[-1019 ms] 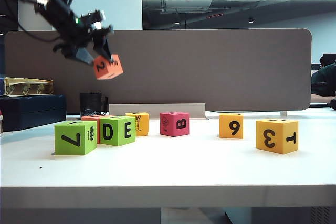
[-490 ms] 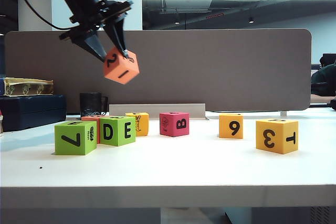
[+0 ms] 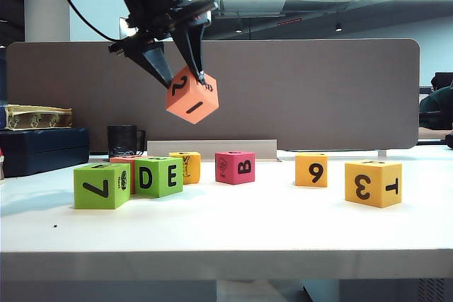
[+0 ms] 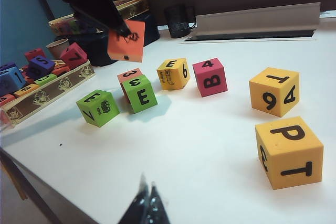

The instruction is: Select the appropriate blocks from the scattered letter blocks on the table and arrange them in a row to spell out "DEEP".

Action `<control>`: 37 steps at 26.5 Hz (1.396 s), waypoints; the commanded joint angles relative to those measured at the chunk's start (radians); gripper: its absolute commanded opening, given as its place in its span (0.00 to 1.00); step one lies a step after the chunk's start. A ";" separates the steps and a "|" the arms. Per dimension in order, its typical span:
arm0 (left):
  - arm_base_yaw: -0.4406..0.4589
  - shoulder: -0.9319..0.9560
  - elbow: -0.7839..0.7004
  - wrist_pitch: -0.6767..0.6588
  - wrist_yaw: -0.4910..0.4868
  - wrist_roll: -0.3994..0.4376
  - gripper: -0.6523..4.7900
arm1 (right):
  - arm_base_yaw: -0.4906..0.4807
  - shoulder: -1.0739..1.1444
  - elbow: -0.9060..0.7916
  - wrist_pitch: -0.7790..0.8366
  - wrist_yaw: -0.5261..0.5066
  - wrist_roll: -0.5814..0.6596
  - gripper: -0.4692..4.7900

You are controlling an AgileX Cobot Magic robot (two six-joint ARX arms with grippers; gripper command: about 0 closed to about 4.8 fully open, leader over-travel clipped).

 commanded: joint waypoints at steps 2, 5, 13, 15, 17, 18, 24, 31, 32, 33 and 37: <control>-0.029 -0.008 -0.005 0.042 -0.098 0.000 0.44 | 0.001 -0.012 0.006 0.021 -0.008 0.001 0.08; -0.039 -0.008 -0.005 0.086 -0.100 0.019 0.44 | 0.001 -0.012 0.006 0.021 -0.008 0.001 0.08; -0.040 -0.008 -0.091 0.212 -0.108 -0.018 0.44 | 0.001 -0.012 0.006 0.023 -0.020 0.001 0.08; -0.050 -0.009 -0.126 0.216 -0.108 -0.040 0.44 | 0.001 -0.012 0.006 0.023 -0.020 0.001 0.08; -0.063 -0.012 -0.144 0.221 -0.110 -0.040 0.44 | 0.000 -0.012 0.006 0.023 -0.019 0.001 0.08; -0.063 -0.016 -0.154 0.227 -0.113 -0.040 0.44 | 0.000 -0.012 0.006 0.023 -0.019 0.001 0.08; -0.092 -0.023 -0.230 0.235 -0.127 -0.049 0.44 | 0.000 -0.013 0.006 0.023 -0.019 0.001 0.08; -0.099 -0.031 -0.341 0.287 -0.137 -0.123 0.44 | 0.000 -0.012 0.006 0.023 -0.022 0.001 0.08; -0.099 -0.031 -0.355 0.298 -0.137 -0.137 0.44 | 0.000 -0.012 0.006 0.023 -0.022 0.001 0.08; -0.100 -0.031 -0.374 0.315 -0.138 -0.159 0.44 | 0.000 -0.012 0.006 0.023 -0.022 0.001 0.08; -0.112 -0.031 -0.426 0.387 -0.160 -0.225 0.44 | 0.000 -0.012 0.006 0.023 -0.022 0.001 0.08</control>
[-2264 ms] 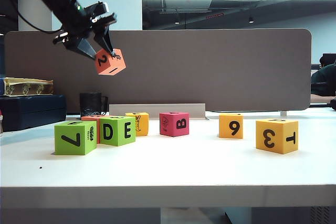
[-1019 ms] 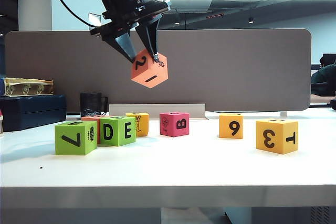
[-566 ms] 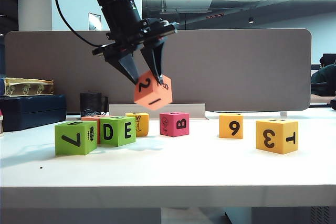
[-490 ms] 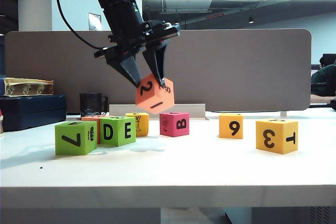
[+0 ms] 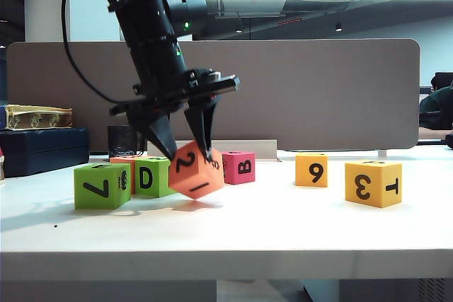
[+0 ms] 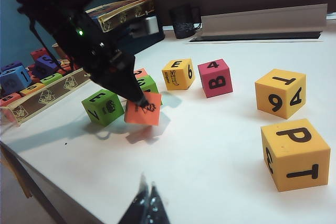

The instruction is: Select the appropriate blocks from the scattered letter blocks on the table and arrange them in a row to spell out "DEEP".

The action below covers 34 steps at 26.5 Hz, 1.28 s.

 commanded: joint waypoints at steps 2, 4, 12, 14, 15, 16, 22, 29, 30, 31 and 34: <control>-0.036 -0.008 -0.028 0.076 -0.088 -0.076 0.44 | 0.000 -0.013 0.006 0.016 -0.006 0.001 0.08; -0.048 -0.008 -0.028 0.079 -0.127 -0.090 0.44 | 0.000 -0.013 0.006 0.005 -0.006 0.006 0.08; -0.079 0.001 -0.029 0.105 -0.219 -0.154 0.44 | 0.000 -0.013 0.006 -0.021 -0.005 0.024 0.08; -0.079 0.004 -0.041 0.121 -0.229 -0.188 0.44 | 0.000 -0.013 0.006 -0.021 -0.005 0.024 0.08; -0.079 0.004 -0.055 0.132 -0.228 -0.214 0.44 | 0.000 -0.013 0.006 -0.021 -0.005 0.024 0.08; -0.079 0.005 -0.066 0.139 -0.227 -0.237 0.44 | 0.000 -0.013 0.006 -0.021 -0.005 0.024 0.08; -0.090 0.008 -0.101 0.132 -0.191 -0.293 0.46 | 0.000 -0.013 0.006 -0.020 -0.004 0.024 0.08; -0.127 0.008 -0.101 0.130 -0.165 -0.311 0.74 | 0.000 -0.013 0.006 -0.020 -0.002 0.024 0.08; -0.129 0.008 -0.101 0.132 -0.166 -0.312 0.74 | 0.000 -0.013 0.006 -0.020 -0.002 0.023 0.08; -0.129 0.008 -0.100 0.130 -0.171 -0.312 0.75 | 0.000 -0.013 0.006 -0.020 -0.002 0.024 0.08; -0.124 -0.004 -0.093 0.104 -0.173 -0.304 0.76 | 0.000 -0.013 0.006 -0.020 -0.003 0.024 0.08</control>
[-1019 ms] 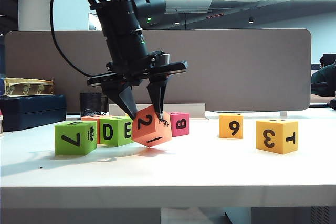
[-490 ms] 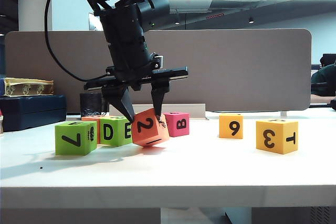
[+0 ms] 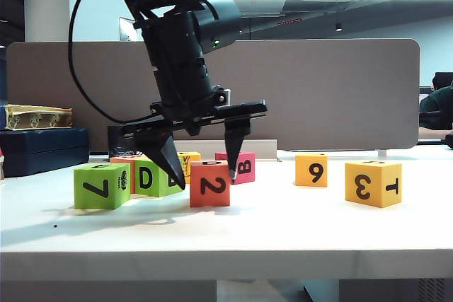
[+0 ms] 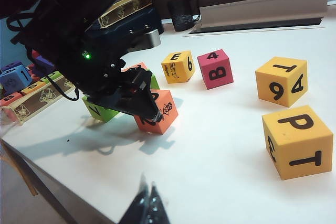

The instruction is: Select the appropriate blocks from the scattered letter blocks on the table and arrange them in a row to spell out "DEEP".

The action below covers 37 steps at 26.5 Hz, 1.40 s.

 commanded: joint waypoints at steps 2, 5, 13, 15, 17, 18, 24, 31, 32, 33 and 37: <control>0.005 -0.031 0.008 -0.043 -0.006 0.028 0.76 | 0.000 -0.012 0.006 0.010 -0.002 0.002 0.08; 0.007 -0.067 0.014 -0.074 -0.009 0.063 0.76 | 0.000 -0.012 0.006 0.010 -0.002 0.002 0.08; 0.020 -0.171 0.105 -0.231 -0.166 0.188 0.75 | 0.000 -0.012 0.006 0.010 -0.002 0.001 0.08; 0.033 -0.186 0.105 -0.238 -0.174 0.188 0.75 | 0.000 -0.012 0.006 0.010 -0.002 0.001 0.08; 0.070 -0.192 0.104 -0.298 -0.174 0.189 0.75 | 0.000 -0.012 0.006 0.010 -0.002 0.002 0.08; 0.095 -0.190 0.099 -0.328 -0.173 0.188 0.76 | 0.000 -0.012 0.006 0.010 -0.002 0.002 0.08; 0.195 -0.190 -0.010 -0.296 -0.110 0.184 0.95 | 0.000 -0.012 0.006 0.010 -0.002 0.001 0.08; 0.219 -0.171 -0.076 -0.178 -0.079 0.185 0.97 | 0.000 -0.012 0.006 0.010 -0.002 0.001 0.08; 0.219 -0.153 -0.075 -0.169 -0.080 0.185 0.97 | 0.000 -0.012 0.006 0.010 -0.002 0.001 0.08; 0.219 -0.142 -0.075 -0.170 -0.080 0.185 0.97 | 0.000 -0.012 0.006 0.010 -0.002 0.001 0.08; 0.219 -0.088 -0.075 -0.161 -0.087 0.185 0.94 | 0.000 -0.012 0.006 0.010 -0.002 0.001 0.08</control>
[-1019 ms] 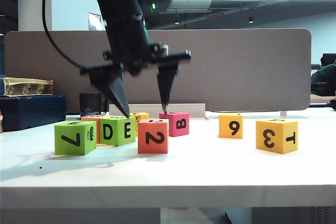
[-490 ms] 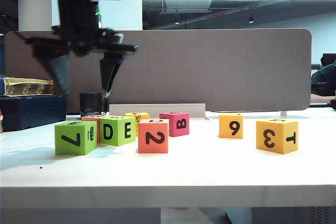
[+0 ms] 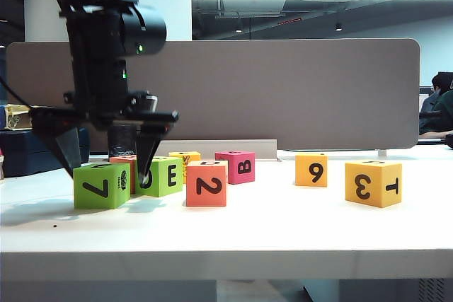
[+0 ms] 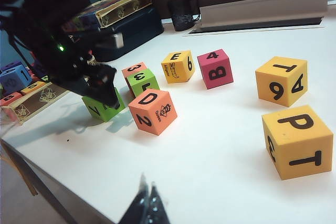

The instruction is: Select the appropriate blocks from the scattered letter blocks on the table and arrange them in a row to spell out "DEEP".

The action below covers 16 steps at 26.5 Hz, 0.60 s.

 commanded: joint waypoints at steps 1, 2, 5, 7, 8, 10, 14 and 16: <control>0.000 0.017 0.001 0.017 -0.005 -0.001 0.80 | 0.000 -0.012 0.006 0.010 -0.003 0.002 0.08; 0.000 0.021 0.001 0.017 -0.005 -0.001 0.74 | 0.000 -0.012 0.006 0.010 -0.003 0.002 0.08; -0.001 0.022 0.001 0.016 0.008 0.000 0.61 | 0.000 -0.012 0.006 0.010 -0.003 0.001 0.08; -0.001 0.021 0.002 0.014 0.047 -0.001 0.60 | 0.000 -0.012 0.006 0.010 -0.002 0.002 0.08; -0.001 0.019 0.002 0.011 0.061 0.000 0.60 | 0.000 -0.012 0.006 0.010 -0.003 0.001 0.08; -0.002 -0.003 0.004 0.002 0.122 -0.005 0.60 | 0.000 -0.012 0.006 0.010 -0.002 0.001 0.08; -0.003 -0.058 0.038 -0.031 0.129 -0.007 0.60 | 0.000 -0.012 0.006 0.010 -0.002 0.001 0.08; -0.005 -0.089 0.078 -0.059 0.126 -0.007 0.60 | 0.000 -0.012 0.006 0.010 -0.002 0.001 0.08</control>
